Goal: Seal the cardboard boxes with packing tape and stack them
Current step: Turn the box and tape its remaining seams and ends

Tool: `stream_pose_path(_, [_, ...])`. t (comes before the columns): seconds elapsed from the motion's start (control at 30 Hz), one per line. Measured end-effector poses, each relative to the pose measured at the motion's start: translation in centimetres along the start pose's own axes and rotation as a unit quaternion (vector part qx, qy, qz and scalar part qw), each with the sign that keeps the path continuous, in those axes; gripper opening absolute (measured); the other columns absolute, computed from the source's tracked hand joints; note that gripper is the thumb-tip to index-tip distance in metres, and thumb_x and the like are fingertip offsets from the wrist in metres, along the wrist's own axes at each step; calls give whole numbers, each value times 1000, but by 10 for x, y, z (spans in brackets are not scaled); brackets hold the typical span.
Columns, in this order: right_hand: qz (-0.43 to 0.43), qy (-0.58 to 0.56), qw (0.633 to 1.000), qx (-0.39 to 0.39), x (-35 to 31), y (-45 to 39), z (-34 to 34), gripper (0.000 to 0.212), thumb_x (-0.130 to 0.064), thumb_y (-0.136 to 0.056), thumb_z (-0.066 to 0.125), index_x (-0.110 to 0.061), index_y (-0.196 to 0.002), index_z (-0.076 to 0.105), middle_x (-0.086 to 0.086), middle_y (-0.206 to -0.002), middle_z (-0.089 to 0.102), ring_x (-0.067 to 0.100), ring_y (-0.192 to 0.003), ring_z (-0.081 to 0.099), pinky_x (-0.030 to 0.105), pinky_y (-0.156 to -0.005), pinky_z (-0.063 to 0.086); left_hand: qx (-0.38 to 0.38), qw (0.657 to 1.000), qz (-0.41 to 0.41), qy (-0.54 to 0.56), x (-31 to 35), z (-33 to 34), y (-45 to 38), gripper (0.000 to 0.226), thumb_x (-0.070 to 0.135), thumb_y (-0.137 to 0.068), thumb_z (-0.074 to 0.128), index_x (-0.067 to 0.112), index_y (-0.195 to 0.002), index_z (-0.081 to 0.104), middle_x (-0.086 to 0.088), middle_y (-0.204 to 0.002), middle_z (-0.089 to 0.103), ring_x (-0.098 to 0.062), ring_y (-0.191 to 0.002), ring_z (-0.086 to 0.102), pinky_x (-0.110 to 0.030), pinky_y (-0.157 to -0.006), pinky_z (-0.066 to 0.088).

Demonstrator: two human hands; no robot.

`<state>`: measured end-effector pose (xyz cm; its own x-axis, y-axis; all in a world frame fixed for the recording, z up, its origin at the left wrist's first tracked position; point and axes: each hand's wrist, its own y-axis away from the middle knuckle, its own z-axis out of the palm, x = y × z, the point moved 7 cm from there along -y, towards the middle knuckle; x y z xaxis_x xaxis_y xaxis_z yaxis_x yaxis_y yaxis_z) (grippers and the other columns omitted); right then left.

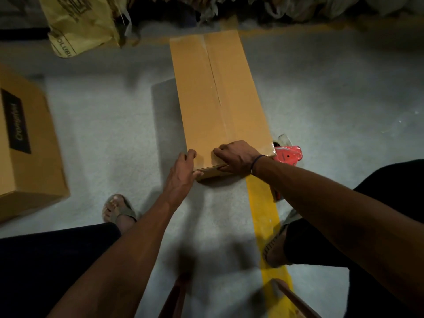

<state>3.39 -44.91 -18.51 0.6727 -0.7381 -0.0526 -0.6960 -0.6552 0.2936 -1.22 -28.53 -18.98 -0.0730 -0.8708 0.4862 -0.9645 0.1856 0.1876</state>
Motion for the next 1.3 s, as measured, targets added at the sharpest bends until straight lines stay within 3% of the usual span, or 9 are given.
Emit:
stream_pose_path(0.13, [21,-12,1000,-5,0,-1,1,53,-53,-92,65,-15,-126,50,12,-111,65,36,-89,63,38,-66,42,-31,999,20,9,-2,-4,-1,56,21,-90,80,17,-134,45,-11,-128,54,-27,-104,63,-38,-86,53])
stream_pose_path(0.4, [59,-17,997,-42,0,-5,4,57,-49,-92,69,-12,-130,48,13,-116,64,34,-96,63,37,-69,42,-85,996,34,12,-14,-18,-9,50,8,-89,79,16,-128,48,-12,-118,66,-24,-101,67,-36,-82,58])
stream_pose_path(0.5, [67,-19,997,-44,-1,-5,4,60,-49,-92,69,-12,-134,46,14,-119,63,34,-100,63,38,-73,44,-10,999,-42,15,-23,-25,-4,50,18,-78,91,14,-109,51,-8,-101,67,-24,-87,65,-36,-69,54])
stream_pose_path(0.6, [74,-20,996,-47,-1,-5,4,62,-49,-92,69,-12,-136,45,15,-122,62,35,-102,63,38,-75,46,42,980,-171,96,-34,-23,7,29,6,-78,88,15,-79,60,-3,-77,65,-18,-71,64,-29,-57,51])
stream_pose_path(0.7, [77,-23,996,-47,-2,-6,5,63,-49,-91,70,-12,-136,45,14,-122,62,35,-102,63,38,-74,45,67,938,-286,182,-35,-14,13,29,-4,-81,81,17,-68,68,-3,-77,71,-18,-75,73,-30,-71,62])
stream_pose_path(0.87, [69,-16,997,-42,-2,-6,5,60,-49,-91,70,-11,-131,47,15,-119,62,36,-99,63,36,-68,39,111,872,-395,267,-16,-7,20,9,4,-84,74,5,-92,78,-11,-98,74,-28,-88,70,-27,-70,48])
stream_pose_path(0.97, [68,-11,997,-46,-3,-6,3,59,-49,-92,69,-10,-131,46,15,-119,62,36,-99,63,37,-67,40,87,887,-381,247,9,-1,11,27,22,-93,68,-3,-103,72,-19,-109,72,-36,-98,70,-33,-67,47])
stream_pose_path(1.1, [70,-20,996,-42,-4,-4,3,60,-49,-91,70,-10,-130,45,15,-119,61,37,-99,63,38,-67,40,45,912,-358,196,21,3,0,48,39,-97,71,-2,-120,65,-20,-124,65,-37,-118,61,-36,-79,45])
stream_pose_path(1.3, [71,-57,995,-34,-3,5,1,70,-56,-83,75,-13,-130,45,11,-117,59,30,-101,60,36,-72,43,-16,869,-400,290,-5,22,-2,82,53,-85,81,0,-140,54,-18,-141,59,-37,-126,59,-40,-95,53])
